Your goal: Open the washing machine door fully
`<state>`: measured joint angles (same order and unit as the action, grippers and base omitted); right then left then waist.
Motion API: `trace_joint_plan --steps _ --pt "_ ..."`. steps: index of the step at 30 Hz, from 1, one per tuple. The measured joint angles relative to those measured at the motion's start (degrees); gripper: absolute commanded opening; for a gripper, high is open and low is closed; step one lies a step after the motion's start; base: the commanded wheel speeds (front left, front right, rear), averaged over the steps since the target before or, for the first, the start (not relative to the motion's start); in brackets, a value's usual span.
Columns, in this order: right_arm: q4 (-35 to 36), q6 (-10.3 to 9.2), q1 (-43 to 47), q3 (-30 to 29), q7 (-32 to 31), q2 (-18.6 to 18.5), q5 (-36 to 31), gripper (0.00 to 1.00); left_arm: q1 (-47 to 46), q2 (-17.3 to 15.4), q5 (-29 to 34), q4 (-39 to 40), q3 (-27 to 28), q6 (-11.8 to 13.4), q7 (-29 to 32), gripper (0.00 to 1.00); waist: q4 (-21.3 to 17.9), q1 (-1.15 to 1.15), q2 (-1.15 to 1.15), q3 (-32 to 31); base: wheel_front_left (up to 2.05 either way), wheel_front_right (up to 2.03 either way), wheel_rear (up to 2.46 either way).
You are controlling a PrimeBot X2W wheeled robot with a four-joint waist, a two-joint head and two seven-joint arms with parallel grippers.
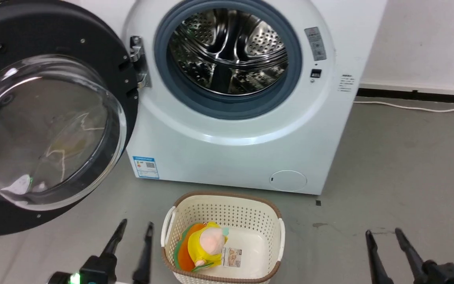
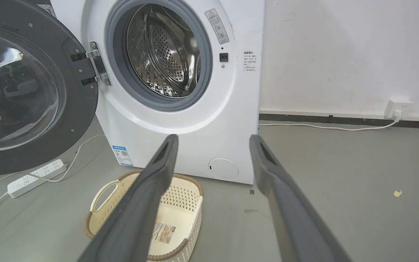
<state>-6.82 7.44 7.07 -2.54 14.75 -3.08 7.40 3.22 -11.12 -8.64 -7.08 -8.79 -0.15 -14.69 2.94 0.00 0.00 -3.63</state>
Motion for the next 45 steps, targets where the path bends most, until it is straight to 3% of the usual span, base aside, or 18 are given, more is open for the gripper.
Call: trace_joint_plan --steps 31,32,45 --pt "-3.0 0.00 -0.1 0.5 0.0 0.0 0.8 1.00 0.7 2.5 0.3 -2.5 0.7 -1.3 0.0 1.00 -0.6 0.00 0.00 -0.4 0.00 0.00 0.00" --pt "-3.0 -0.01 -0.1 0.5 0.0 0.0 0.8 0.00 0.7 2.5 0.3 -2.5 0.6 -1.3 0.0 0.00 -0.6 0.00 0.00 -0.4 0.00 0.00 0.00" --pt "-2.5 -0.01 -0.1 0.8 -1.1 0.0 0.5 0.00 0.6 2.9 0.5 -2.1 0.9 -1.3 1.1 0.00 -0.8 0.00 0.00 -0.1 0.00 0.00 0.00"
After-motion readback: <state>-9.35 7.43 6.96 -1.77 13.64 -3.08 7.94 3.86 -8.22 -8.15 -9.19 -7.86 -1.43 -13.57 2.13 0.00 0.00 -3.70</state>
